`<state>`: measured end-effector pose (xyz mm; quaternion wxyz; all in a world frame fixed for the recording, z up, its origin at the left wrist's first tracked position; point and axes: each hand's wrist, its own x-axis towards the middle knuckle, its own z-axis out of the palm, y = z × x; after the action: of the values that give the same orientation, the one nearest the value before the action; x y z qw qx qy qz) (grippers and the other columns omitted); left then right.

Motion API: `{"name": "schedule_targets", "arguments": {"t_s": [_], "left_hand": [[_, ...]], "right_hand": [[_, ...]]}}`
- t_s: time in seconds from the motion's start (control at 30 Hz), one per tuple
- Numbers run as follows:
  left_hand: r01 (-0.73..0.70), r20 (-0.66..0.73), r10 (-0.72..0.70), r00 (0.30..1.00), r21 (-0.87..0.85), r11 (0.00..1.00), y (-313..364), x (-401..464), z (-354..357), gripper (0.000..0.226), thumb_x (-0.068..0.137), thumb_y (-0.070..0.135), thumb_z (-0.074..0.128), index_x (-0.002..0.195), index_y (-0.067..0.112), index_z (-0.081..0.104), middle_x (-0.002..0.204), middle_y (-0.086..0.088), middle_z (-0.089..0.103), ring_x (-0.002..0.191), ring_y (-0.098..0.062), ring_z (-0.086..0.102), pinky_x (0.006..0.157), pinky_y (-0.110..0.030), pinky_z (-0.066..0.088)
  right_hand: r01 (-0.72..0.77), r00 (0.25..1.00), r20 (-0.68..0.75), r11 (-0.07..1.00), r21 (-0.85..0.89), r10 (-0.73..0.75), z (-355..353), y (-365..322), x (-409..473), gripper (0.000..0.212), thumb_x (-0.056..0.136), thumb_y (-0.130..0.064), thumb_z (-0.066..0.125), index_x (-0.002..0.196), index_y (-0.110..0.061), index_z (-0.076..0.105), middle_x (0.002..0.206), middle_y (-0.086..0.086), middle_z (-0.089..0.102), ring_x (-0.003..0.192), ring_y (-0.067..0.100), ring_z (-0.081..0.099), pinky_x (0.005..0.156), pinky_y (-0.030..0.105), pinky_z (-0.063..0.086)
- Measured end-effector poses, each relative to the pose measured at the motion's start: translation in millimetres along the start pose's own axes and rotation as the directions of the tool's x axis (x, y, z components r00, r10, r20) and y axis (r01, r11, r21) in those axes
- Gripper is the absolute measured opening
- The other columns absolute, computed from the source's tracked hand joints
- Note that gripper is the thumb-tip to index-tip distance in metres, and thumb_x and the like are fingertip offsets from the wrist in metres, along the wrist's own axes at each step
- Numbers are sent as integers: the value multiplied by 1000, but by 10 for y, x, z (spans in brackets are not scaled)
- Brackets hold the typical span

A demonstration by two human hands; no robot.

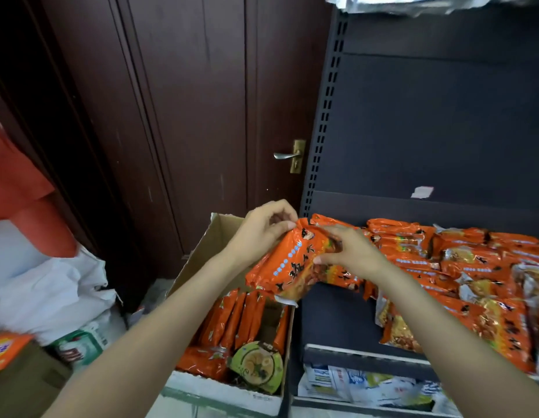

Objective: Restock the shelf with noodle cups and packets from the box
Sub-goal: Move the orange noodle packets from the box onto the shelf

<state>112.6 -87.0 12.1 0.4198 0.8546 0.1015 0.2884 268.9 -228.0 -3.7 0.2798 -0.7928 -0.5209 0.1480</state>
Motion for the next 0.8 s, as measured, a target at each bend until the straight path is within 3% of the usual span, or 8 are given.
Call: {"name": "schedule_targets", "arguments": {"t_s": [0.1,0.2,0.3,0.4,0.5,0.63,0.73,0.8], "left_hand": [[8,16,-7,1000,-44,999,31,47,145,21,88,7,61,80,27,58,84,3,63,83,-20,60,79,-40,50],[34,33,-31,999,-95,995,31,95,349,14,88,7,60,83,20,61,84,3,64,85,-24,61,81,-42,50],[110,34,-105,994,-180,978,27,131,571,6,92,13,58,94,10,62,91,-4,65,86,-14,61,83,-34,50],[239,74,-227,971,-266,934,-14,135,767,25,85,37,64,106,21,61,107,-1,65,100,-10,62,89,-30,51],[243,99,-241,965,-10,970,-93,152,957,45,75,38,76,116,30,58,119,6,59,107,-6,57,92,-21,46],[179,81,-204,976,249,952,-199,229,1143,39,83,18,71,120,22,59,112,3,56,90,-9,52,73,-5,38],[220,65,-249,966,293,931,-287,273,1252,37,84,11,67,119,18,59,114,1,53,88,-7,48,75,-9,37],[237,69,-273,960,324,916,-339,302,1315,37,85,10,66,121,16,57,119,-2,52,96,-11,51,82,-15,40]], "right_hand": [[-39,999,-30,999,10,39,-159,108,-120,48,67,-30,82,109,-16,66,104,-3,62,101,18,57,91,36,44],[-64,993,-100,996,-58,58,-278,256,-226,38,71,-26,80,100,-8,64,90,-1,54,88,19,53,72,29,37],[-103,985,-153,987,-123,84,-370,435,-284,42,74,-27,77,109,-10,62,96,-1,52,91,18,50,73,29,35],[-132,982,-152,978,-159,108,-365,599,-287,46,76,-30,76,115,-12,60,98,-3,50,94,17,51,75,29,37],[-165,982,-123,965,-202,142,-295,735,-247,45,77,-32,75,116,-15,61,108,2,56,102,21,55,80,33,44],[-149,984,-137,941,-304,112,-193,861,-163,40,79,-31,73,115,-20,60,115,2,55,105,20,55,86,32,45],[-117,989,-127,930,-350,76,-118,965,-87,42,82,-28,70,121,-21,57,119,2,52,111,20,52,91,32,44],[-102,994,-78,922,-374,79,-74,1029,-46,44,84,-25,66,126,-21,52,122,2,49,114,20,50,93,33,42]]}}
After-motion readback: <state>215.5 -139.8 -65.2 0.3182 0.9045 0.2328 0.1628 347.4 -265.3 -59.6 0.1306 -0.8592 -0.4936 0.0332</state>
